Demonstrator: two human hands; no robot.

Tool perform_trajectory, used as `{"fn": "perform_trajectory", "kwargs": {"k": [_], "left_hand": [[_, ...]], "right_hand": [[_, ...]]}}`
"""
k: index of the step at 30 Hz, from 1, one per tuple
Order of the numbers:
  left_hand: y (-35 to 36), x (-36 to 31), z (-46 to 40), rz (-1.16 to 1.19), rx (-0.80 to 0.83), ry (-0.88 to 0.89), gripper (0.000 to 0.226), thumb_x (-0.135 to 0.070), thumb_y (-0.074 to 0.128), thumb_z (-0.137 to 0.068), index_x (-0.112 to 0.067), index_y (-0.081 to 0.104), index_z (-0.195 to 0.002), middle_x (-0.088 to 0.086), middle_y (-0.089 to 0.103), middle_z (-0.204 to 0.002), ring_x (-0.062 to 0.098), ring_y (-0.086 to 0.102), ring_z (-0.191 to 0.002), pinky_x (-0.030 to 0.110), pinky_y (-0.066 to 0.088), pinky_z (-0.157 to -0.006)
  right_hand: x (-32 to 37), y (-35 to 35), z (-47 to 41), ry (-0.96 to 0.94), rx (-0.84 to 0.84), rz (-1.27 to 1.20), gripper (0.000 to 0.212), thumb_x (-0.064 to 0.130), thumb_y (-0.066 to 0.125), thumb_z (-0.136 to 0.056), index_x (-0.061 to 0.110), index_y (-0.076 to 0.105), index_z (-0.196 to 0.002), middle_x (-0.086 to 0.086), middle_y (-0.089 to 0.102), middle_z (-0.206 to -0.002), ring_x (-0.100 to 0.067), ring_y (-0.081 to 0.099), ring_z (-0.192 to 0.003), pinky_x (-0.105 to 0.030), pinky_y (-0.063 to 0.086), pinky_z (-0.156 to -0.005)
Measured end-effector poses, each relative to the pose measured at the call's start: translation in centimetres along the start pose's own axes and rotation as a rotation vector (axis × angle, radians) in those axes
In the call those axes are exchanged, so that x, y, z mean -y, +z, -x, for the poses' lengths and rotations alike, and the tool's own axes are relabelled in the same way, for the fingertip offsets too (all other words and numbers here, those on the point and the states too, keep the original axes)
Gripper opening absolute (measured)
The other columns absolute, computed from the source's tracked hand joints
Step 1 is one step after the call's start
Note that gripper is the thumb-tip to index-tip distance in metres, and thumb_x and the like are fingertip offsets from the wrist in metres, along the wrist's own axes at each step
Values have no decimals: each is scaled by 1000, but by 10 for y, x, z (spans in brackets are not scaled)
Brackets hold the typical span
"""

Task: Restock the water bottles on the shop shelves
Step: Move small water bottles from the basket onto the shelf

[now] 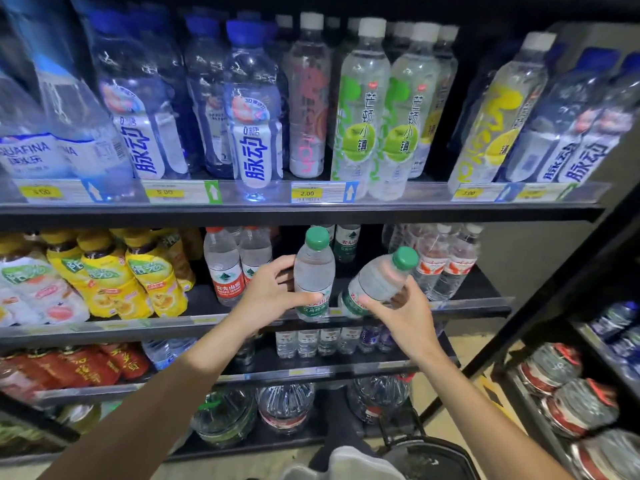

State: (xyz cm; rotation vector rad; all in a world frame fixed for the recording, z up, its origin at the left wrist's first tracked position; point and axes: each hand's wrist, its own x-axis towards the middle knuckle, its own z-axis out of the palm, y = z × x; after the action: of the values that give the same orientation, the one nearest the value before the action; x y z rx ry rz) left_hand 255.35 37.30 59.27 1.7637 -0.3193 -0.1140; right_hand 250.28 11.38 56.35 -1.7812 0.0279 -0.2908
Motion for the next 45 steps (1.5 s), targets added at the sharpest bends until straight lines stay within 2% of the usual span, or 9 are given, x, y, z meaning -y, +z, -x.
{"fn": "perform_trajectory", "kwargs": {"k": [7, 13, 17, 22, 26, 29, 34, 37, 45], "left_hand": [[6, 5, -10, 39, -28, 106, 58, -25, 96, -63, -41, 72, -113, -9, 68, -124, 6, 66, -117, 20, 50, -103], [5, 13, -14, 3, -41, 175, 64, -23, 94, -70, -33, 67, -127, -6, 65, -129, 11, 62, -124, 27, 45, -108], [0, 17, -19, -3, -60, 168, 64, -26, 95, -67, -38, 68, -124, -7, 66, -129, 14, 62, -125, 32, 47, -108], [2, 25, -32, -40, -85, 166, 68, -22, 94, -66, -43, 67, -125, -15, 64, -126, 7, 62, -122, 16, 47, -102], [13, 29, -50, -66, -89, 100, 61, -20, 93, -65, -50, 69, -111, -15, 67, -121, 2, 63, -118, 27, 46, -110], [20, 33, -66, -49, -41, 35, 47, -22, 91, -65, -42, 71, -102, -19, 74, -113, 1, 65, -114, 34, 43, -113], [27, 46, -89, -79, -5, 9, 57, -16, 90, -73, -43, 62, -114, -29, 69, -115, -10, 62, -113, 20, 45, -98], [29, 56, -100, -98, -6, 3, 56, -13, 89, -76, -32, 61, -121, -13, 68, -125, 1, 62, -118, 25, 47, -104], [29, 69, -117, -152, 6, 36, 63, -13, 81, -86, -15, 52, -142, -9, 65, -132, -9, 60, -118, 8, 45, -97]], "right_hand": [[-21, 14, -52, -62, -34, 115, 67, 30, 88, -79, 25, 51, -134, 25, 65, -122, 6, 60, -116, -7, 45, -95], [-45, 20, -100, -19, 12, 266, 38, 38, 86, -81, 26, 58, -105, 25, 69, -100, 21, 61, -91, 1, 45, -75], [-51, 18, -125, -11, 128, 358, 49, 43, 81, -84, 11, 70, -119, 4, 77, -109, -6, 71, -102, -15, 52, -80], [-57, 13, -143, 34, 223, 372, 66, 38, 75, -91, 10, 47, -143, -6, 69, -126, -21, 63, -118, -30, 48, -99], [-63, 11, -145, 22, 259, 387, 68, 36, 72, -94, 9, 40, -148, -12, 64, -137, -28, 60, -126, -46, 45, -111], [-64, 9, -148, 2, 275, 380, 72, 31, 70, -96, 11, 30, -152, -12, 60, -142, -25, 56, -130, -42, 43, -113], [-68, 10, -148, 16, 290, 389, 73, 34, 68, -97, 12, 27, -154, -12, 60, -141, -26, 56, -130, -39, 42, -112], [-69, 10, -149, 13, 315, 370, 76, 33, 67, -98, 13, 22, -155, -11, 60, -141, -26, 56, -130, -40, 42, -114], [-67, 8, -152, -16, 332, 425, 74, 31, 64, -100, 10, 22, -156, -12, 53, -148, -25, 51, -135, -30, 38, -110]]}}
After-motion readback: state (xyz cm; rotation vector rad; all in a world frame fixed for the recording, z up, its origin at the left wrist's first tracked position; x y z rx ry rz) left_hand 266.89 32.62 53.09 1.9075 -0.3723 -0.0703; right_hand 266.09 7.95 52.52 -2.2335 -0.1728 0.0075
